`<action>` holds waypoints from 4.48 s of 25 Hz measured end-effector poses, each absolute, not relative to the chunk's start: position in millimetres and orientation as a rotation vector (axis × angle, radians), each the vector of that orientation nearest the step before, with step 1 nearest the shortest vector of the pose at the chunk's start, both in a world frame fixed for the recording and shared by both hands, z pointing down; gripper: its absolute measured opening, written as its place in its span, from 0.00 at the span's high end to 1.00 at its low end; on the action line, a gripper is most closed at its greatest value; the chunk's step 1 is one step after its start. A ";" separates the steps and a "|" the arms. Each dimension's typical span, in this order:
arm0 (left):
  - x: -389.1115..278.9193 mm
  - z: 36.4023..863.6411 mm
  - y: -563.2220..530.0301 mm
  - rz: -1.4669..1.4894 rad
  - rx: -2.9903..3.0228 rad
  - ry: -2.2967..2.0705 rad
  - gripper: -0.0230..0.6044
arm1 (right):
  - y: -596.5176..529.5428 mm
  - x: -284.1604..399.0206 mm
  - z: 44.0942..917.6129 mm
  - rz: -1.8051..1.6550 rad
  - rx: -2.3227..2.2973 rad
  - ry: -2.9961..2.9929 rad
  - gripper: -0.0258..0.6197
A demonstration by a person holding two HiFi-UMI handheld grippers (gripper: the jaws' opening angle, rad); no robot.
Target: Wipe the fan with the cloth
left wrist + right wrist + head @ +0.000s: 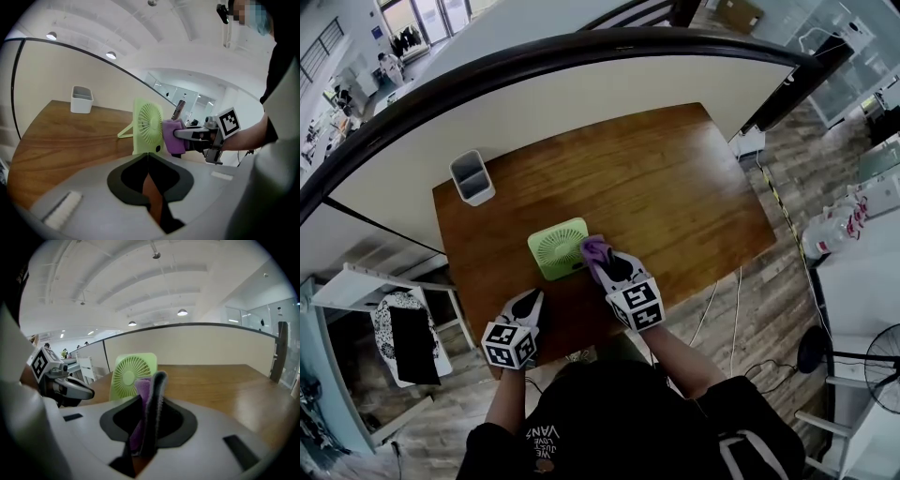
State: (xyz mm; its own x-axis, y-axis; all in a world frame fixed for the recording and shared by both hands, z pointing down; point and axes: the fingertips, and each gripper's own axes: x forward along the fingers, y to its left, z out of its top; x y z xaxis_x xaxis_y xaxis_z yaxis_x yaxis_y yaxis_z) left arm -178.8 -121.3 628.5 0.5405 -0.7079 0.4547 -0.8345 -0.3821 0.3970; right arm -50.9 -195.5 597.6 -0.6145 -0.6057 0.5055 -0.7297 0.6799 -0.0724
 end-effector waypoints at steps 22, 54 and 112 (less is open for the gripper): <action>-205.8 604.1 -87.0 0.191 2.172 -1.344 0.94 | -128.7 -159.0 622.5 0.380 0.651 -2.476 0.81; -168.5 606.2 -112.7 0.215 2.248 -1.206 0.94 | -185.0 -16.2 635.1 0.553 1.149 -2.271 0.82; -150.5 472.8 -37.9 -0.024 2.301 -1.534 0.95 | -94.4 14.7 463.1 0.536 1.090 -2.675 0.82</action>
